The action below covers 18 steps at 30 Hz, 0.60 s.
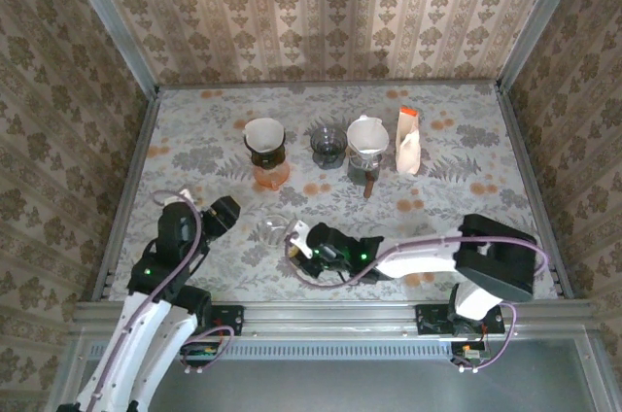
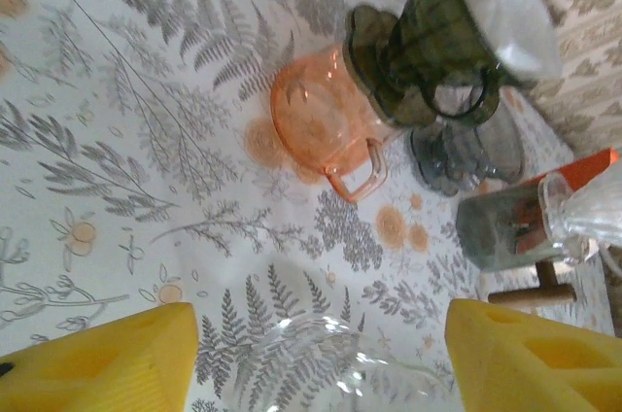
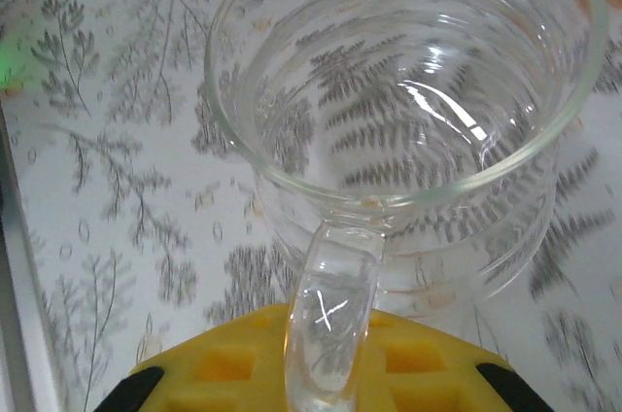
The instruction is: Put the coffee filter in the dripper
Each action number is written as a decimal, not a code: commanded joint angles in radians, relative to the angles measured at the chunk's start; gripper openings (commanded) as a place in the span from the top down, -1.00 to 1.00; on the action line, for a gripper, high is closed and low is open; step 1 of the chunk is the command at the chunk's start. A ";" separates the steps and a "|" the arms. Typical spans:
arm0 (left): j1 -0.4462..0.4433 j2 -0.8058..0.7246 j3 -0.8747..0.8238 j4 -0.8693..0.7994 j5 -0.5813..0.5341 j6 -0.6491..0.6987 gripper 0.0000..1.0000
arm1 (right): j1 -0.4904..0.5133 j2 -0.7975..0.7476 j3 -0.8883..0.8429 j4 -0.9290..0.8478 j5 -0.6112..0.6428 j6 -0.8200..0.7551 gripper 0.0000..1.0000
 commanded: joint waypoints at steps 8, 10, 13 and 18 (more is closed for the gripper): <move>-0.157 0.076 -0.011 0.158 0.017 0.071 -0.33 | 0.099 -0.278 -0.196 -0.245 0.195 0.237 0.60; -0.210 0.096 -0.015 0.177 -0.011 0.083 -0.33 | 0.114 -0.305 -0.211 -0.275 0.223 0.268 0.59; -0.280 0.146 -0.020 0.215 -0.042 0.094 -0.33 | 0.140 -0.346 -0.228 -0.326 0.280 0.316 0.59; -0.380 0.233 -0.009 0.284 -0.089 0.123 -0.33 | 0.160 -0.420 -0.263 -0.390 0.317 0.398 0.54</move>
